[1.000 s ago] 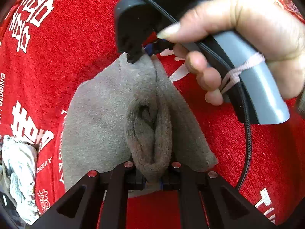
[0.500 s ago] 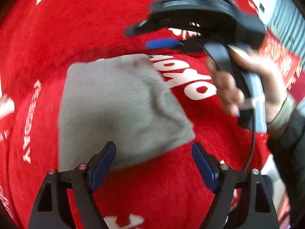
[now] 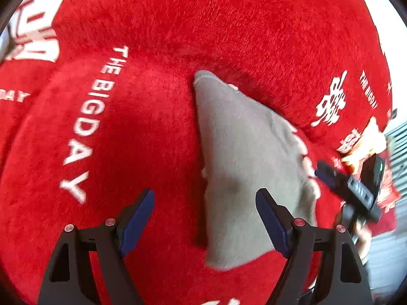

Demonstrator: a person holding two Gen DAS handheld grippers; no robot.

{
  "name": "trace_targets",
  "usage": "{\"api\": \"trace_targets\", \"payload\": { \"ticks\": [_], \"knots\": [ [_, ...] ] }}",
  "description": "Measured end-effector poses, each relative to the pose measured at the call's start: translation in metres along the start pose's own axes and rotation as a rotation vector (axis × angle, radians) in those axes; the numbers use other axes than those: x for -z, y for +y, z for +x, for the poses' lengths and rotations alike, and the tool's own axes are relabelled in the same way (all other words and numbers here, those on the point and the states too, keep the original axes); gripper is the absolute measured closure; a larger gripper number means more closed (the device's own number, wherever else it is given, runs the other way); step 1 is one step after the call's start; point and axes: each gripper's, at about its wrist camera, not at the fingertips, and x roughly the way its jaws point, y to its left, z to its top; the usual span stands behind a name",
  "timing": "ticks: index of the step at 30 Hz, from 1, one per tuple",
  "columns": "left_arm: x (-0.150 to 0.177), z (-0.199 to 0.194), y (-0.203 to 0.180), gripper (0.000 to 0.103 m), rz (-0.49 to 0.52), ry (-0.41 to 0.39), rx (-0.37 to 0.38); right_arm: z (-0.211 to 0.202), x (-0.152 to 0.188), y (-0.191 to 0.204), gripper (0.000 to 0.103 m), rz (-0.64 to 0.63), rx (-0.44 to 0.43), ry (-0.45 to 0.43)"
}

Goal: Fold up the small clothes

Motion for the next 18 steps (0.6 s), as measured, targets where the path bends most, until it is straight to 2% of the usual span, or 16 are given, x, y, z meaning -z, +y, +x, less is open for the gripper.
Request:
{"api": "trace_targets", "payload": {
  "ticks": [4, 6, 9, 10, 11, 12, 13, 16, 18],
  "knots": [
    [-0.02, 0.034, -0.009, 0.021, -0.022, 0.123, 0.129, 0.003, 0.001, -0.006, 0.016, 0.102, -0.095, 0.035],
    [-0.027, 0.055, -0.012, 0.021, -0.034, 0.173, 0.138, 0.022, 0.007, -0.01, 0.016, 0.168, -0.143, 0.082],
    [-0.031, 0.086, -0.018, 0.021, -0.031, 0.222, 0.113, 0.059, 0.02, -0.004, 0.016, 0.231, -0.228, 0.172],
    [-0.032, 0.097, -0.016, 0.021, -0.042, 0.24, 0.114, 0.065, 0.023, 0.001, 0.019, 0.22, -0.23, 0.162],
    [-0.033, 0.101, -0.016, 0.022, -0.051, 0.227, 0.115, 0.067, 0.021, 0.008, 0.026, 0.184, -0.207, 0.12],
    [-0.036, 0.1, -0.019, 0.028, -0.04, 0.206, 0.111, 0.074, 0.019, 0.015, 0.049, 0.161, -0.196, 0.137],
    [-0.039, 0.101, -0.023, 0.039, -0.031, 0.213, 0.107, 0.08, 0.018, 0.016, 0.054, 0.173, -0.189, 0.153],
    [-0.046, 0.101, -0.032, 0.048, -0.006, 0.217, 0.078, 0.083, 0.013, 0.021, 0.059, 0.167, -0.184, 0.14],
    [-0.046, 0.099, -0.039, 0.05, 0.031, 0.212, 0.052, 0.079, 0.012, 0.027, 0.061, 0.14, -0.164, 0.135]
  ]
}}
